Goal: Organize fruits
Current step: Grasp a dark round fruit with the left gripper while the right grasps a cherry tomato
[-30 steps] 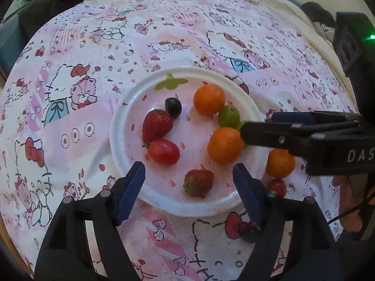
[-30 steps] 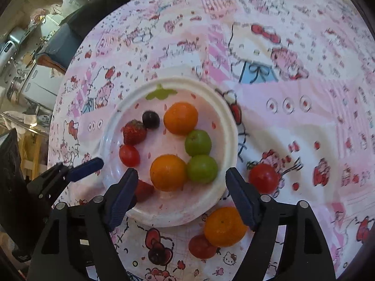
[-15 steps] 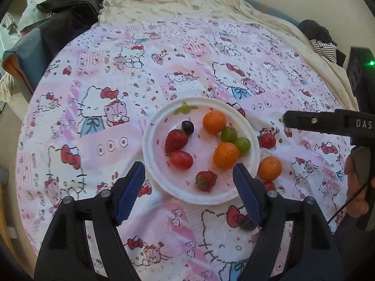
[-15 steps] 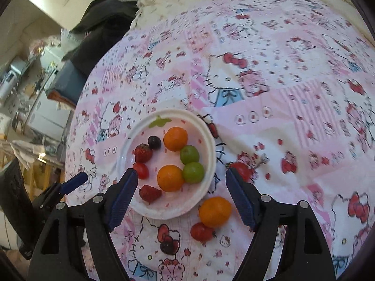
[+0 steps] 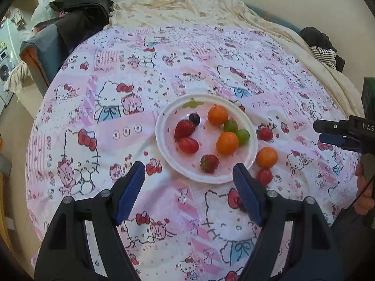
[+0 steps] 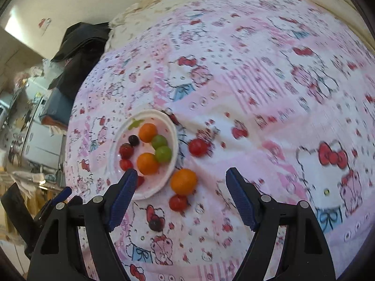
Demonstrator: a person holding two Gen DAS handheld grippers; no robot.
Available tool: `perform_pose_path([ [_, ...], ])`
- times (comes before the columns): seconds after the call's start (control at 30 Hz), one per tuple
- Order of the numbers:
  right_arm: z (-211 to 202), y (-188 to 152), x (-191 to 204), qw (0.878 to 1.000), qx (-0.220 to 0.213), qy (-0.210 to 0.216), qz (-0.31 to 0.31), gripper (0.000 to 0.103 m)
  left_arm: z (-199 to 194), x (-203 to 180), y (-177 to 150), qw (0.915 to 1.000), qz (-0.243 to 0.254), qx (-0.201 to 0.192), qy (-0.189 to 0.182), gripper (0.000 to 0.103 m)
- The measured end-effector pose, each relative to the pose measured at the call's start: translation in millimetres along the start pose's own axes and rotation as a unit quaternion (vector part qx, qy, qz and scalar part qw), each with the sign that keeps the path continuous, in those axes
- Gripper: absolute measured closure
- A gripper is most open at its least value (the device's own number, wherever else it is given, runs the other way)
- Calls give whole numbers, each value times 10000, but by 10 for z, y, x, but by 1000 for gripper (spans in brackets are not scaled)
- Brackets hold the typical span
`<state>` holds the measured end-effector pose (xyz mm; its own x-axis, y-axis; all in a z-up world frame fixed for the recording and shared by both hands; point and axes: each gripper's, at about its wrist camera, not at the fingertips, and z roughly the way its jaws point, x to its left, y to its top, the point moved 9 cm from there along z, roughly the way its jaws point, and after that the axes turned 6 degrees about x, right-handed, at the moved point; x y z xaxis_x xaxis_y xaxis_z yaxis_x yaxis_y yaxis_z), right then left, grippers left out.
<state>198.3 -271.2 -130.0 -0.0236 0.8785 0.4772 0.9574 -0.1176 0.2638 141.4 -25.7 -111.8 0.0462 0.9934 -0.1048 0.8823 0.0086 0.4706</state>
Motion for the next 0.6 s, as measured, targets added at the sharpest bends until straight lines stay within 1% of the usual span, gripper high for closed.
perform_pose_path([
  [0.07, 17, -50, -82, 9999, 55, -55, 118, 23, 47, -37, -69, 9999, 42, 112, -63, 29],
  [0.17, 31, -87, -144, 9997, 83, -15, 208, 23, 144, -119, -189, 9994, 199, 272, -39, 28],
  [0.3, 49, -110, -209, 9996, 96, -101, 240, 23, 343, -345, -402, 9963, 497, 650, -269, 29],
  [0.43, 50, -119, -261, 9993, 137, -112, 331, 23, 565, -685, -600, 9897, 840, 983, -610, 30],
  [0.53, 23, -107, -272, 9992, 108, -58, 382, 23, 725, -904, -680, 9852, 1022, 1142, -773, 46],
  [0.6, 11, -102, -267, 9992, 95, -46, 381, 23, 844, -981, -709, 9851, 1091, 1151, -670, 47],
])
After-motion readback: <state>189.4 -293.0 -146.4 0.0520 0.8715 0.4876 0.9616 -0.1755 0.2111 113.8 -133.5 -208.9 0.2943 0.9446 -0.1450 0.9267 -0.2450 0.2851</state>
